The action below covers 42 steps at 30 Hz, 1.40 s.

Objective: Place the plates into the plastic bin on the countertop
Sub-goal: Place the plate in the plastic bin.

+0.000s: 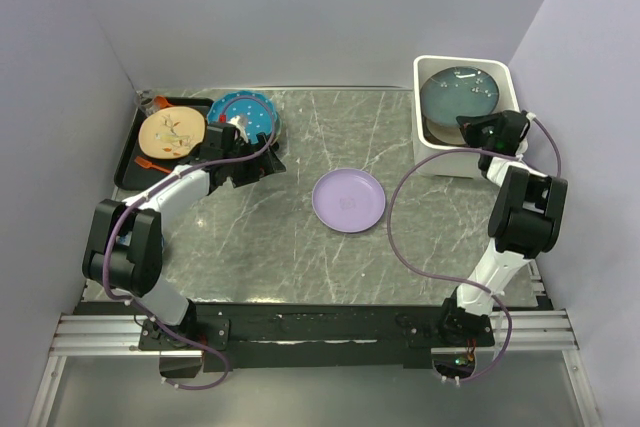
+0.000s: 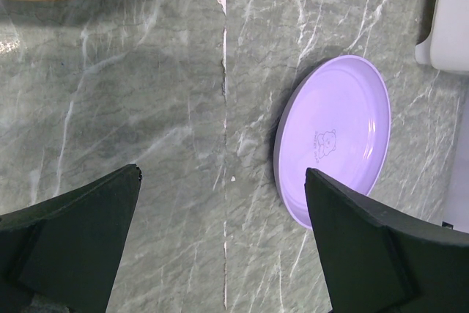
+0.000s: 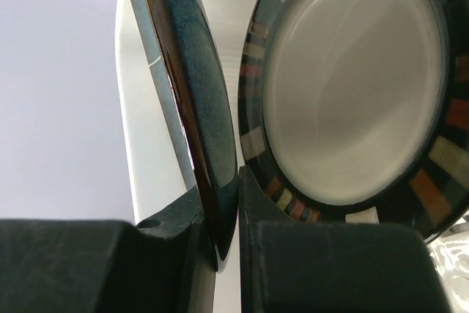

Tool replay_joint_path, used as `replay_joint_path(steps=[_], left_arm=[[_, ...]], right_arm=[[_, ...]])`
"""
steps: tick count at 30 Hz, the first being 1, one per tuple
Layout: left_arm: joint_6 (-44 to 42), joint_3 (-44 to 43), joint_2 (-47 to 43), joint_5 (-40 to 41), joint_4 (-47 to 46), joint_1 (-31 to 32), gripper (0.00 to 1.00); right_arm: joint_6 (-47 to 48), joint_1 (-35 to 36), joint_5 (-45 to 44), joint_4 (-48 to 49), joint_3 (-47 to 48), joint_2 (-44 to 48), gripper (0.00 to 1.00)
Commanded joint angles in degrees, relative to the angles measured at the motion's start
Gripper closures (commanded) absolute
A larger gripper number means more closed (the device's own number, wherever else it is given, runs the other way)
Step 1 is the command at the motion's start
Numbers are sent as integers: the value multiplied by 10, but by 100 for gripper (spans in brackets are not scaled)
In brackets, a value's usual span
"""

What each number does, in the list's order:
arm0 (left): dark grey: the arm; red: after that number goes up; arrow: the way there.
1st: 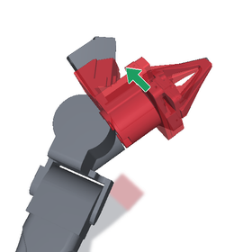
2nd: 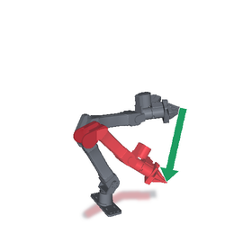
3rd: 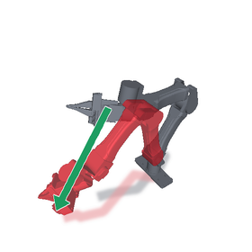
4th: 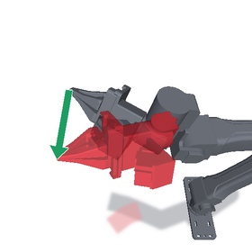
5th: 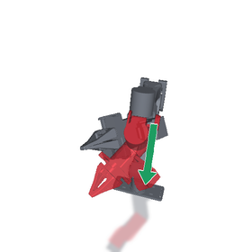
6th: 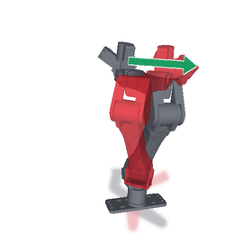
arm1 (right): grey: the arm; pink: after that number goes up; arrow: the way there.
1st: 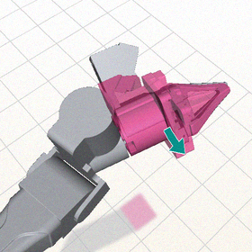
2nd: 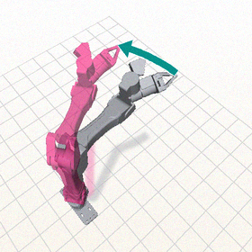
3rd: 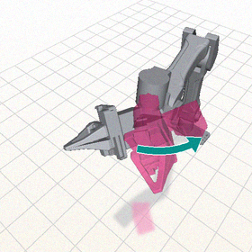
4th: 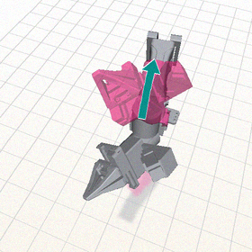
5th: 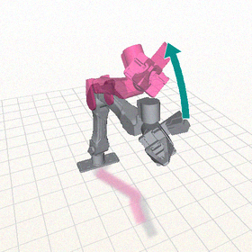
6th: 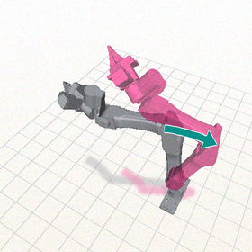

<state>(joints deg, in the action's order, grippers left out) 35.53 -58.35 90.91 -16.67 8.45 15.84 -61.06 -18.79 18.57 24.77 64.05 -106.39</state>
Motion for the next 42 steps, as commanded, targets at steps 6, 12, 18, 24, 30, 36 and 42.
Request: replay_joint_path(steps=[6,12,18,24,30,36,42], left_arm=[[-13,-4,1,-7,-13,1,1],[-9,3,6,-15,-25,1,1],[-8,7,2,-16,-28,1,1],[-8,4,3,-23,-33,1,1],[-8,9,4,-30,-41,2,1],[-11,17,-6,-30,-41,1,1],[-11,21,-12,-33,-43,1,1]], right_arm=[[-12,-5,39,13,55,15,69],[-12,-13,45,-58,75,19,67],[6,-20,60,-140,131,-2,62],[32,-27,88,-244,205,-53,59],[71,-29,103,-332,266,-102,54],[88,-33,100,-349,254,-106,50],[123,-35,102,-410,281,-126,45]])
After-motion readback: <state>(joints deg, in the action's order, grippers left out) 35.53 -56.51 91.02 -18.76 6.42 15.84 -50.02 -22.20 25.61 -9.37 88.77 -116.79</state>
